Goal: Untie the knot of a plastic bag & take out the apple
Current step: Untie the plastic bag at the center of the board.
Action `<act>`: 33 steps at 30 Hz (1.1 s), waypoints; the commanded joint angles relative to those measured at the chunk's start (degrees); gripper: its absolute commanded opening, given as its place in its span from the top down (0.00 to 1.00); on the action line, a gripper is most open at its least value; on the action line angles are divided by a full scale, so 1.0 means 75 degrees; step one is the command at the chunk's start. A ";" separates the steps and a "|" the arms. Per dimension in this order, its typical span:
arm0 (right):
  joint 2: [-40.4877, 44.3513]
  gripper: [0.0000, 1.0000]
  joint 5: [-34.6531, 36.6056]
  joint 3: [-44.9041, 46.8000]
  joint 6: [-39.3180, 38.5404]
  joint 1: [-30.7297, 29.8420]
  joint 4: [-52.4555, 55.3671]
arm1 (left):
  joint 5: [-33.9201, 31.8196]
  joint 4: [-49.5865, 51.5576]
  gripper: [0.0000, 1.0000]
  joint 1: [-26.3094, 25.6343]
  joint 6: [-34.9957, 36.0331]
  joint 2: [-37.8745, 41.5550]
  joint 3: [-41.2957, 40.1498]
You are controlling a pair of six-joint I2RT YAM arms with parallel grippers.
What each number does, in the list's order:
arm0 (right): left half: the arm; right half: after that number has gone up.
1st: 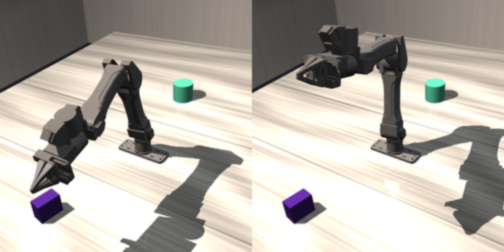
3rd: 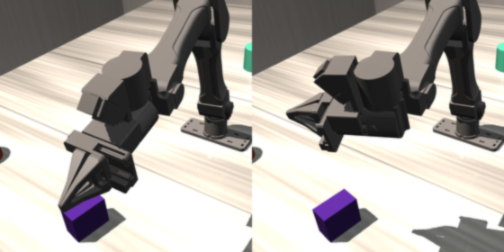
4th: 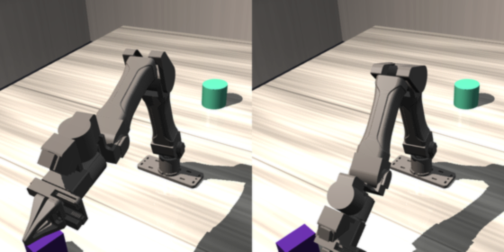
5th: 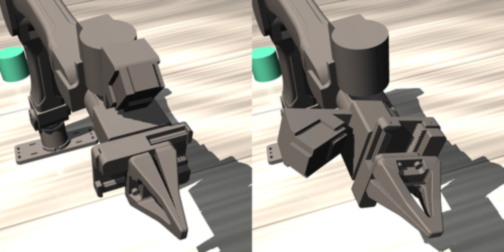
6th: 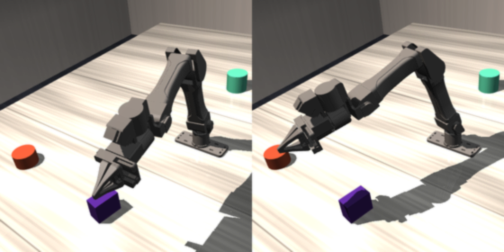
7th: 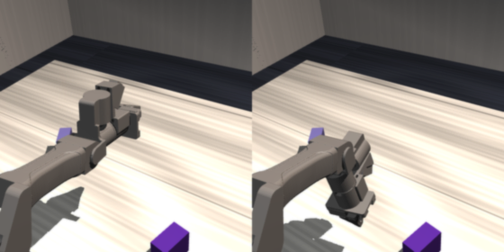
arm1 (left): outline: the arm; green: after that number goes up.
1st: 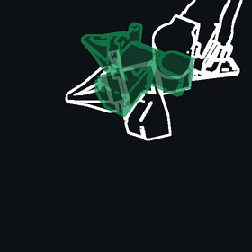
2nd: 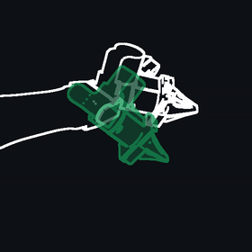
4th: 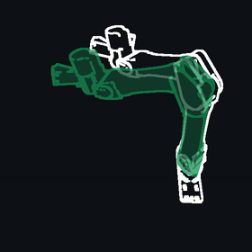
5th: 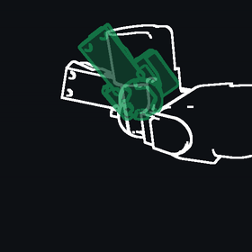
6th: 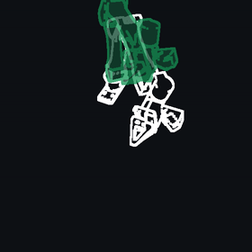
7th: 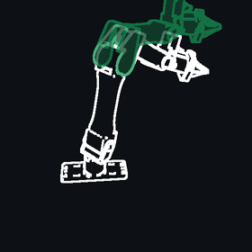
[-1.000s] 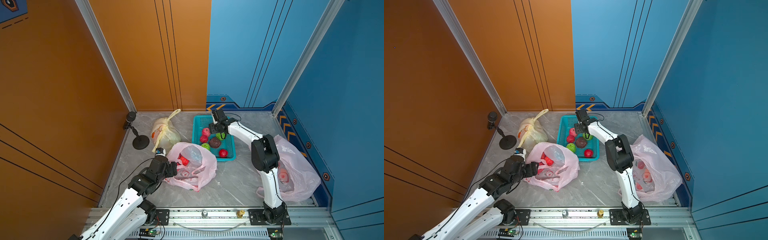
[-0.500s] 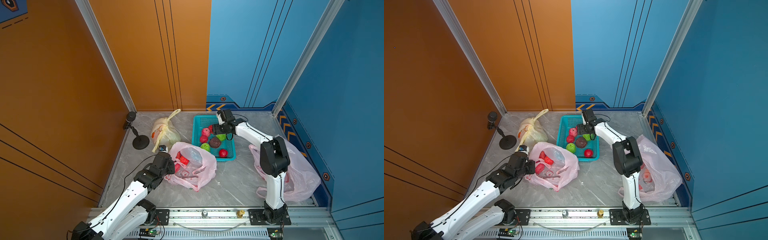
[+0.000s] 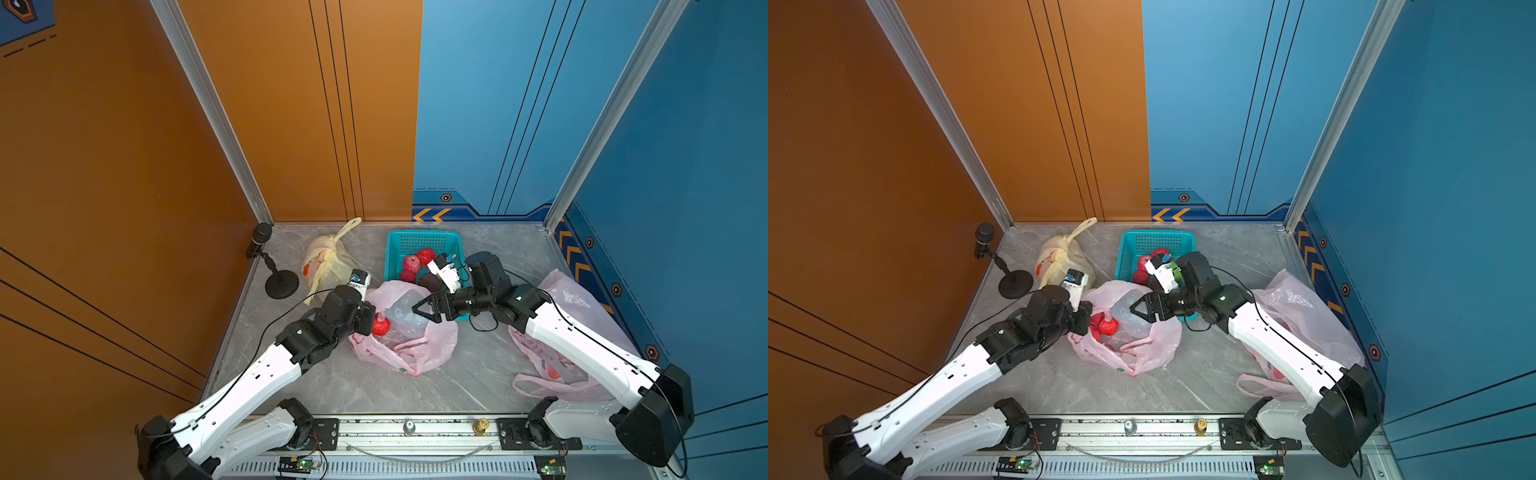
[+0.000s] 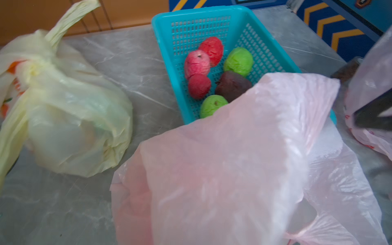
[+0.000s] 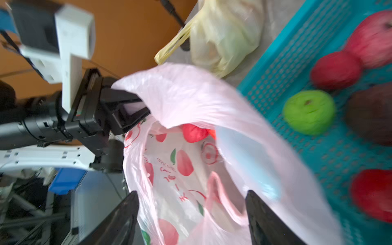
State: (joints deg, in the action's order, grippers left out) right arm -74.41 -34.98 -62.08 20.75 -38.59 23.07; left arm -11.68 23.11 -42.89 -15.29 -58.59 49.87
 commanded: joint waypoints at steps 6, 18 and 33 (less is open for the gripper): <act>-0.1107 0.27 0.0878 0.0131 0.0447 -0.0938 -0.0284 | -0.0299 -0.0109 1.00 -0.0857 0.0254 -0.0639 0.0400; -0.1618 0.27 0.2258 0.0274 -0.0035 -0.1750 -0.0006 | -0.0506 -0.0622 0.90 0.0313 -0.1318 0.1855 -0.2547; -0.1955 0.28 0.5471 0.1841 -0.0646 -0.3060 -0.0524 | -0.1784 0.0145 0.85 0.0586 -0.2909 0.2246 -0.3426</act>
State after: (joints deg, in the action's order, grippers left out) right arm -88.16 -1.17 -50.61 17.37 -61.67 20.32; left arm -20.64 21.41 -39.00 -33.98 -40.42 25.19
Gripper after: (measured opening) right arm 0.719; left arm 0.154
